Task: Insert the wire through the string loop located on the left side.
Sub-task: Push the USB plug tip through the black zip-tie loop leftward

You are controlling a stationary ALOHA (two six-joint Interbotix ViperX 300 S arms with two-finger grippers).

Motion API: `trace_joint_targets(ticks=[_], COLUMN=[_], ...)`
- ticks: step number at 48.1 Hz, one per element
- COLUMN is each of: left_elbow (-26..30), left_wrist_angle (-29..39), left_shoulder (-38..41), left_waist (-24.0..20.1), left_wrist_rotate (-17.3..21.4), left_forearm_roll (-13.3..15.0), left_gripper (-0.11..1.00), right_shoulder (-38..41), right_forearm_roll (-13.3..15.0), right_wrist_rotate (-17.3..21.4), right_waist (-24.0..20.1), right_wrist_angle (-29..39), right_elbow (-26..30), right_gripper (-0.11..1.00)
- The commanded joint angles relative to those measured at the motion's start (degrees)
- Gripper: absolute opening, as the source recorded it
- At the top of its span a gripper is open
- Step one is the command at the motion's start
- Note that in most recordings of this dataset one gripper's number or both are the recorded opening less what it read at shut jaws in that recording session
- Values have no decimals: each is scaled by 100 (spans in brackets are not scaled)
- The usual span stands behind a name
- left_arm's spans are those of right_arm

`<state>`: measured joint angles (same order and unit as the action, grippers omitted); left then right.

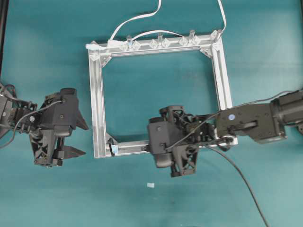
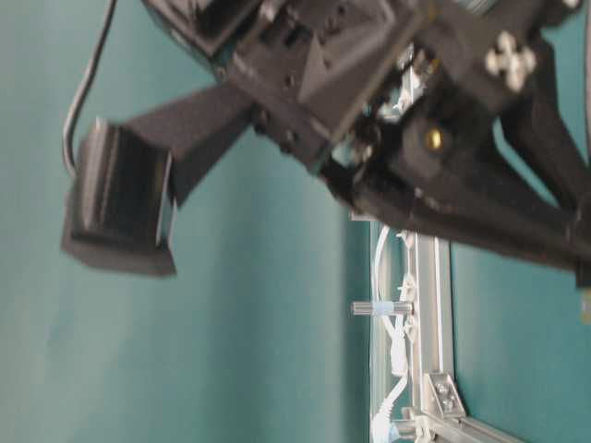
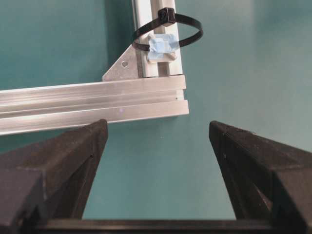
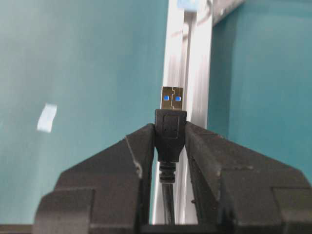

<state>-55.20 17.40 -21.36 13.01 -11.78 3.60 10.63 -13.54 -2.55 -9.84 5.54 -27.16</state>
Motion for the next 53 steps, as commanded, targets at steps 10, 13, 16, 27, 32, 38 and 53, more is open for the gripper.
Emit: trace_joint_targets(ticks=[10,13,16,27,32,38,53], left_elbow=[114,114,105,114,105,97,88], left_wrist_angle=[-18,-18,-18,-18,-26,-26,-26], left_shoulder=[-35,-44,-35,-35,-35,-35,-44], left_waist=[26,26,26,26,26,26,26], left_wrist_rotate=[-26,-26,-26,-26,-26,-26,-26], left_forearm_roll=[-9,-9,-9,-9,-9,-9,-9], left_gripper=[87,87,87,87,87,87,87], right_shoulder=[132,176,229,369,448,545,765], right_forearm_roll=[246,272,290,334,325,334,334], right_wrist_rotate=[-9,-9,-9,-9,-9,-9,-18], right_waist=[97,123,149,176,176,176,185], right_wrist_angle=[-18,9,44,114,114,123,193], right_elbow=[519,589,668,870,984,1143,1503], right_gripper=[24,24,24,24,24,24,24])
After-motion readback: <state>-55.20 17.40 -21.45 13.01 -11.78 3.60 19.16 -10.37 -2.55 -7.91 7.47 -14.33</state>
